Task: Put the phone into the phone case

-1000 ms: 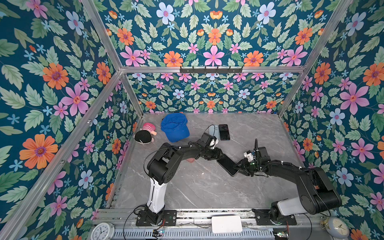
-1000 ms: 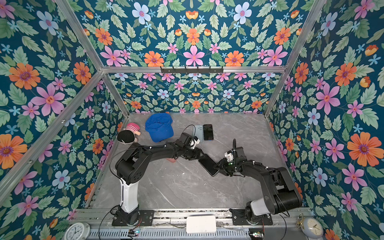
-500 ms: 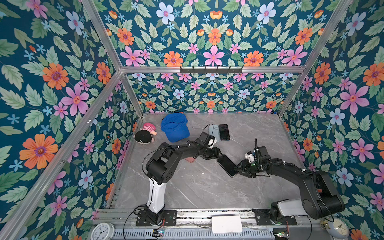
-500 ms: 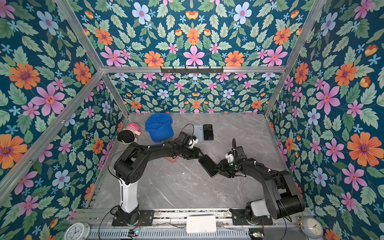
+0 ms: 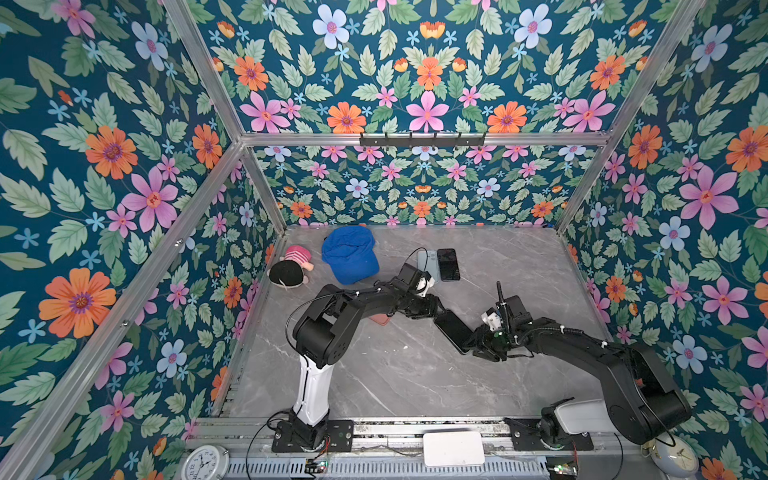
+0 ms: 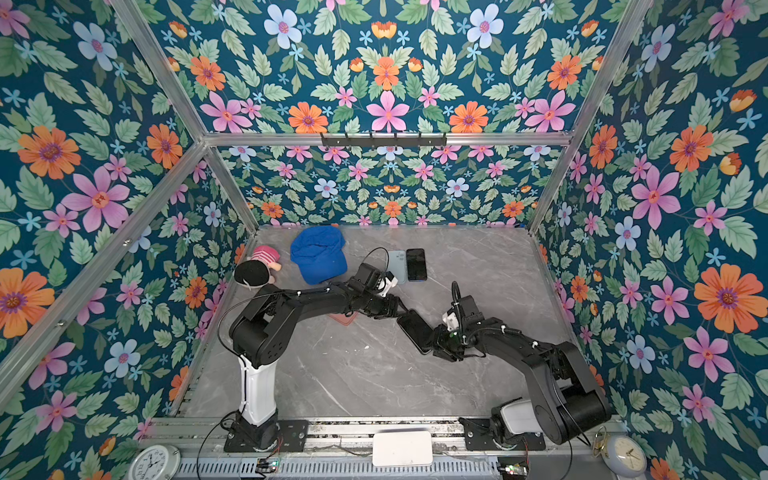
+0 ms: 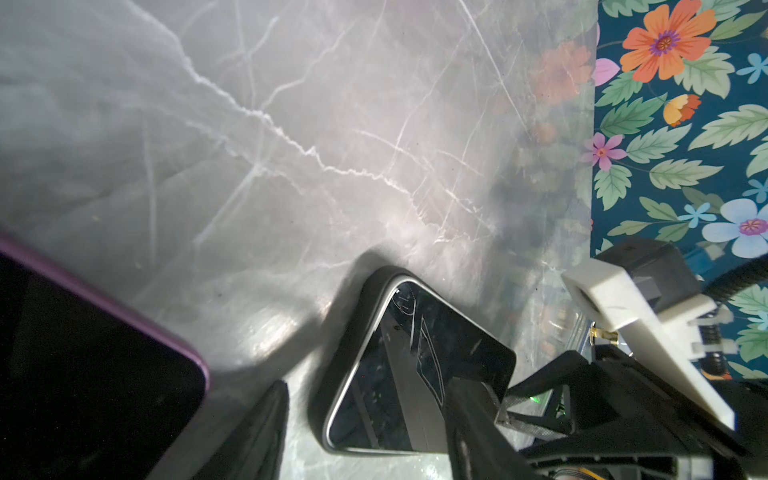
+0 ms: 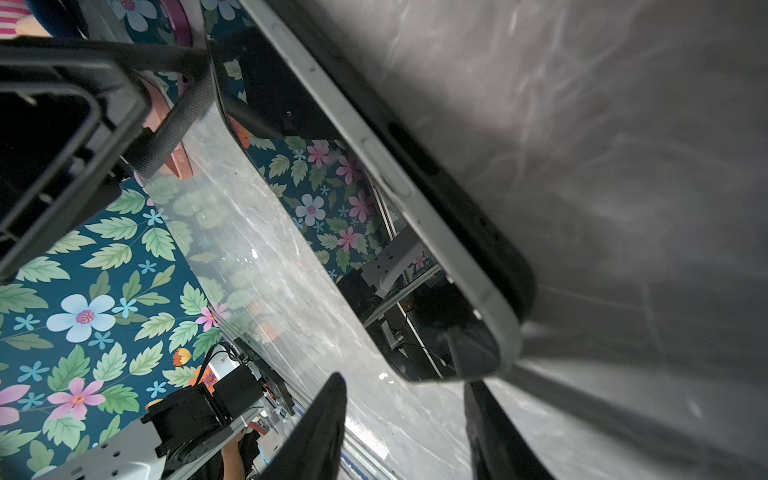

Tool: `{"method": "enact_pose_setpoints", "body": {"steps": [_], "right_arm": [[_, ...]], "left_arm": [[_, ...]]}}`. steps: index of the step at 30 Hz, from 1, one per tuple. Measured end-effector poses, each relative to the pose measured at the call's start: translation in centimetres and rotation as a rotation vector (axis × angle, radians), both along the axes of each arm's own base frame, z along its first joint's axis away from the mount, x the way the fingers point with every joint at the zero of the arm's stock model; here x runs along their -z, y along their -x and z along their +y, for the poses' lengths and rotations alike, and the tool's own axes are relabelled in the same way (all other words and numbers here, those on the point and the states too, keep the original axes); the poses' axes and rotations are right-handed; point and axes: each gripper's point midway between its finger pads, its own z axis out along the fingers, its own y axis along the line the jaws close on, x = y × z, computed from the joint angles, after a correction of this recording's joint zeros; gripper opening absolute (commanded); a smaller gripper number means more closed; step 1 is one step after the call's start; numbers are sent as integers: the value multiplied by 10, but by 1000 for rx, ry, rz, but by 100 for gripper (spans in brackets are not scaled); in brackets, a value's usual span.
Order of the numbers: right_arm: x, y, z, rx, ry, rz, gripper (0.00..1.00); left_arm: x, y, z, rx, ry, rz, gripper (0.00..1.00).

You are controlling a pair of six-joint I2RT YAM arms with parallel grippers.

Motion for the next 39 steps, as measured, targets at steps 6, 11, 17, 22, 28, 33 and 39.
{"method": "enact_pose_setpoints", "body": {"steps": [6, 11, 17, 22, 28, 33, 39], "right_arm": [[0, -3, 9, -13, -6, 2, 35], [1, -3, 13, -16, -6, 18, 31], [4, -2, 16, -22, -3, 34, 24], [7, -1, 18, -28, -1, 50, 21], [9, 0, 22, -26, -6, 74, 20], [9, 2, 26, -39, -11, 82, 21], [-10, 0, 25, -48, -15, 18, 32]], "left_arm": [[1, 0, -2, 7, 8, 4, 59], [1, -1, -2, 3, 7, -1, 55], [3, -3, -1, -5, 0, -12, 49], [4, -4, 0, -12, -5, -23, 45], [5, -5, -2, -17, -6, -35, 44], [5, -6, -2, -18, -3, -41, 50], [-1, -5, 2, -19, -4, -35, 63]]}}
